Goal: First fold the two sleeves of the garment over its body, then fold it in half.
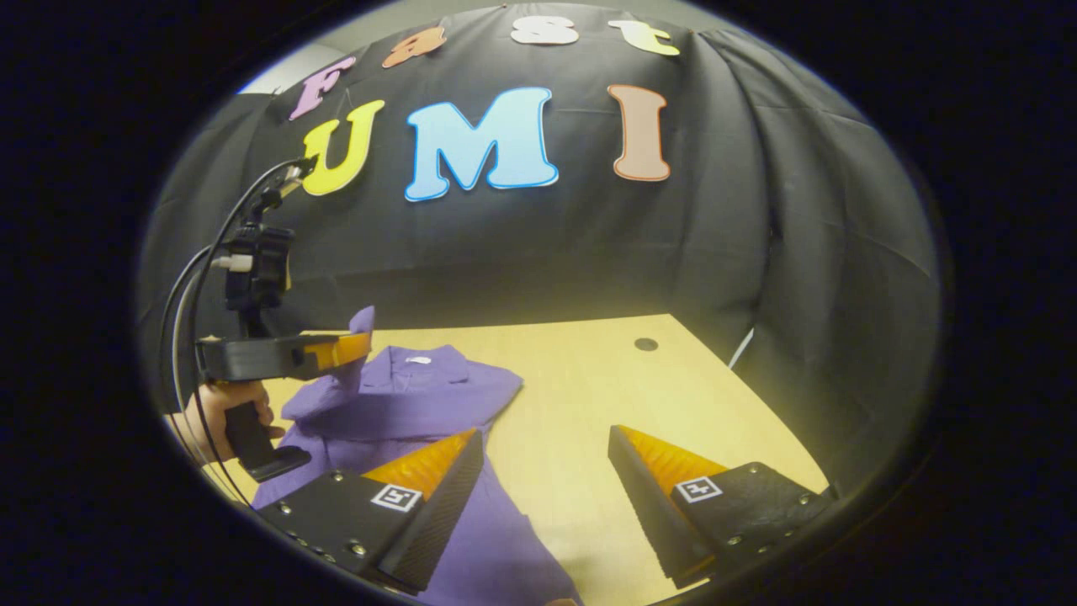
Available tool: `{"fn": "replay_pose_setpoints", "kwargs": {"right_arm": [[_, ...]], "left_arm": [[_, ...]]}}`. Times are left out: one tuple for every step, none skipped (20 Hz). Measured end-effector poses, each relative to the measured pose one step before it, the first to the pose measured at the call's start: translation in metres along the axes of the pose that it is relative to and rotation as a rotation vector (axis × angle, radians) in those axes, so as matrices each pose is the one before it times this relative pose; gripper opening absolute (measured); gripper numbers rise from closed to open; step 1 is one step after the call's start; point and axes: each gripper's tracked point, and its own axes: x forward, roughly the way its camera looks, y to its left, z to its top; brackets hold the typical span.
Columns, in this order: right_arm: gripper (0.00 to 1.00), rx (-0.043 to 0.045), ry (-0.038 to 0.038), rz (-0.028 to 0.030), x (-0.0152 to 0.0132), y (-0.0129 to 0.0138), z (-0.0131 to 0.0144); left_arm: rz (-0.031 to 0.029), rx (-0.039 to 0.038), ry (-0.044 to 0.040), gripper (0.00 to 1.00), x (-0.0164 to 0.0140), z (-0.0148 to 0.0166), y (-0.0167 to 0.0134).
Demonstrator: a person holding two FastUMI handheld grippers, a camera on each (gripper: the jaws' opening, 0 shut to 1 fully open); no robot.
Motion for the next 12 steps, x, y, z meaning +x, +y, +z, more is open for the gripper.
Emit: {"fn": "replay_pose_setpoints", "kwargs": {"right_arm": [[0.94, 0.00108, 0.00489, -0.00107, 0.00022, -0.00423, -0.00073], [0.94, 0.00003, 0.00420, -0.00050, -0.00052, -0.00378, -0.00146], [0.94, -0.00065, 0.00241, -0.00216, 0.00039, -0.00470, -0.00139], [0.94, 0.00016, 0.00179, -0.00077, -0.00010, -0.00467, -0.00113], [0.94, 0.00034, 0.00242, 0.00237, 0.00065, -0.00338, -0.00040], [0.94, -0.00066, 0.00182, 0.00230, 0.00057, -0.00309, -0.00083], [0.94, -0.00216, 0.00251, 0.00297, 0.00094, -0.00268, -0.00032], [0.94, -0.00390, 0.00169, 0.00300, 0.00076, -0.00219, -0.00053], [0.94, -0.00576, 0.00188, 0.00298, 0.00191, -0.00177, 0.00024], [0.94, -0.00575, 0.00209, 0.00320, -0.00026, -0.00224, -0.00353], [0.94, -0.00560, 0.00282, 0.00508, 0.00033, -0.00129, -0.00216], [0.94, -0.00400, 0.00477, 0.00601, -0.00101, -0.00095, -0.00437]], "left_arm": [[-0.00944, 0.01071, 0.00218, 0.07, 0.00640, -0.00050, -0.01139], [-0.00845, 0.00871, 0.00512, 0.07, 0.00645, -0.00100, -0.00944], [-0.00616, 0.00615, 0.00535, 0.07, 0.00682, -0.00255, -0.00827], [-0.00326, 0.00567, 0.00531, 0.07, 0.00682, -0.00293, -0.00713], [-0.00206, 0.00614, 0.00459, 0.08, 0.00786, -0.00334, -0.00545], [0.00409, 0.00693, 0.00670, 0.08, 0.01237, -0.00244, -0.00644], [0.00290, 0.00179, 0.00679, 0.07, 0.01031, -0.00287, -0.00731], [0.00110, -0.00099, 0.00677, 0.08, 0.00597, -0.00369, -0.00334], [-0.00100, -0.00642, 0.00625, 0.07, 0.00503, -0.00231, -0.00328], [-0.00183, -0.01016, 0.00461, 0.08, 0.00444, -0.00280, -0.00274], [-0.00308, -0.01402, 0.00066, 0.08, 0.00415, -0.00385, -0.00239], [-0.00807, -0.01150, 0.00239, 0.07, 0.00530, -0.00312, -0.00322]]}}
